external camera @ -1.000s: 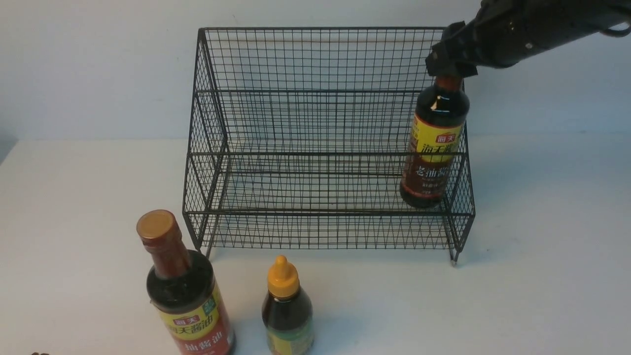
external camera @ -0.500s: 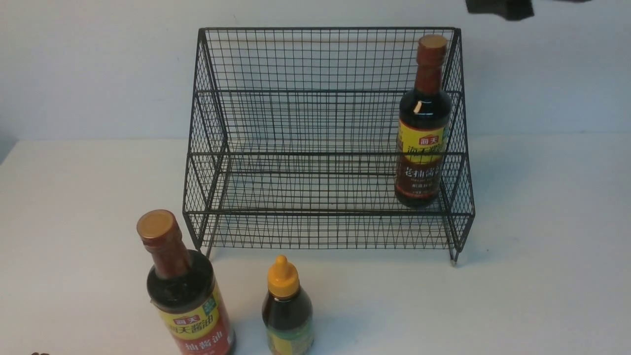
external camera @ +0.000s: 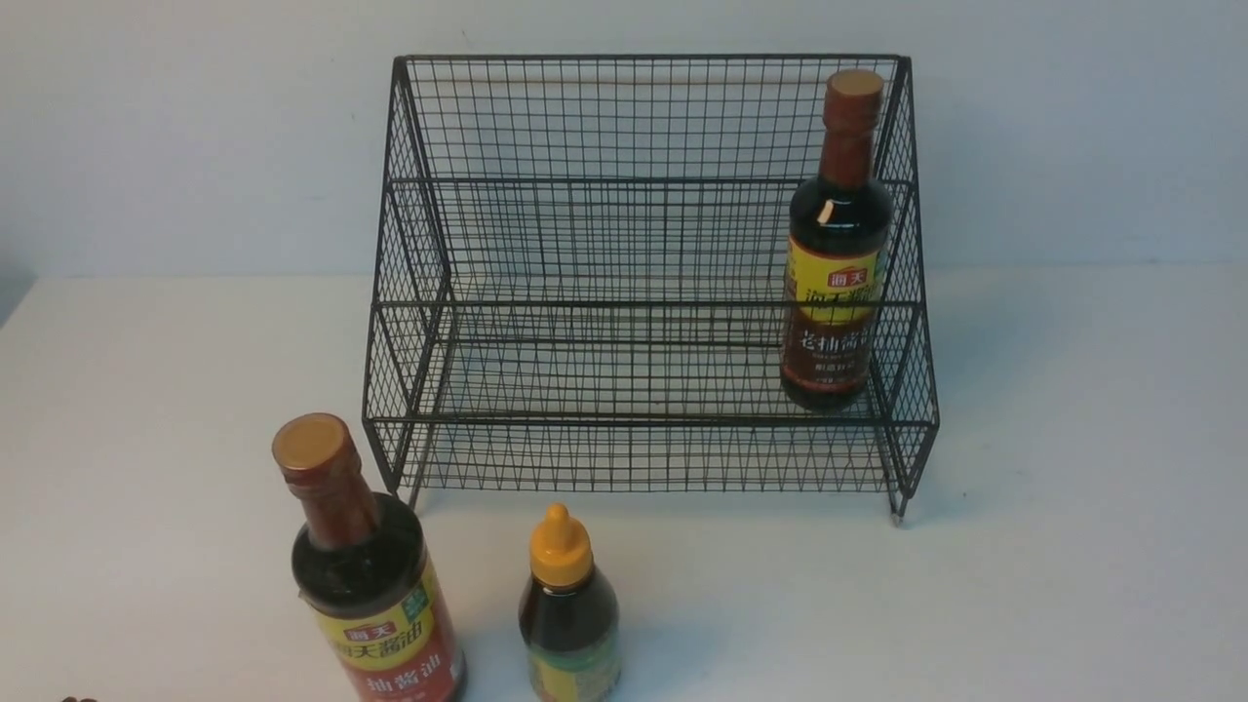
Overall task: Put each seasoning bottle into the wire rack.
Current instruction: Use the left arm to grab the condiment bottle closest to it
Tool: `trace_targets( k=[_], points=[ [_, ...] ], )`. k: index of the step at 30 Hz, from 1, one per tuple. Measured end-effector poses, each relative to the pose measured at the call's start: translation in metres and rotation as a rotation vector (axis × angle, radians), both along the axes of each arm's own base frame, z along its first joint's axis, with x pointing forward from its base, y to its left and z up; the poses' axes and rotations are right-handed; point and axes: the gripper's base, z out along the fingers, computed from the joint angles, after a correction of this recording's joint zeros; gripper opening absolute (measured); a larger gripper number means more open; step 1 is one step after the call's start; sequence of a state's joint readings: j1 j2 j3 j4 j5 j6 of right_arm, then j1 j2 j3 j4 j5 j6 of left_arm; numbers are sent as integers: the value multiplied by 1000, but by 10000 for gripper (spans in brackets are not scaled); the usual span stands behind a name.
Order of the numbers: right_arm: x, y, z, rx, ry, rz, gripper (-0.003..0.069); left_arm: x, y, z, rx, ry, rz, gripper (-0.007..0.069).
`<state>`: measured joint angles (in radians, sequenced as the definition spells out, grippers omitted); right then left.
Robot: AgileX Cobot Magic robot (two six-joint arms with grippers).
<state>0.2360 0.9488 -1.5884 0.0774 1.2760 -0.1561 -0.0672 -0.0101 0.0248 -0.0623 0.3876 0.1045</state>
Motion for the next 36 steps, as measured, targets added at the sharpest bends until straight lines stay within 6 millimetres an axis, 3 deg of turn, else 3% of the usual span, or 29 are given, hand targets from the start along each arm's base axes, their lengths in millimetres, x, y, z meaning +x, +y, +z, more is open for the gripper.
trace_targets(
  k=[3, 4, 5, 6, 8, 9, 12, 15, 21, 25, 29, 36],
  points=[
    [-36, -9, -10, 27, -26, -10, -8, 0, 0, 0, 0, 0, 0, -4],
    [-61, -15, -21, 45, -48, -15, -13, 0, 0, 0, 0, 0, 0, -4],
    [-72, -17, -31, 49, -49, -16, -13, 0, 0, 0, 0, 0, 0, -4],
    [-71, -17, -34, 48, -38, -17, -13, 0, 0, 0, 0, 0, 0, -4],
    [-93, -22, -65, 58, -42, -11, -13, 0, 0, 0, 0, 0, 0, -4],
    [-92, -21, -71, 59, -36, -10, -14, 0, 0, 0, 0, 0, 0, -4],
    [-93, -17, -122, 110, -131, 28, -14, 0, 0, 0, 0, 0, 0, -4],
    [-84, -12, -159, 212, -223, 42, -15, 0, 0, 0, 0, 0, 0, -4],
    [-63, -11, -212, 457, -360, -30, -15, 0, 0, 0, 0, 0, 0, -4],
    [-52, -12, -246, 493, -338, -87, -15, 0, 0, 0, 0, 0, 0, -4],
    [-49, -13, -268, 481, -295, -108, -15, 0, 0, 0, 0, 0, 0, -4],
    [-48, -13, -272, 439, -300, -103, -15, 0, 0, 0, 0, 0, 0, -4]
  ],
)
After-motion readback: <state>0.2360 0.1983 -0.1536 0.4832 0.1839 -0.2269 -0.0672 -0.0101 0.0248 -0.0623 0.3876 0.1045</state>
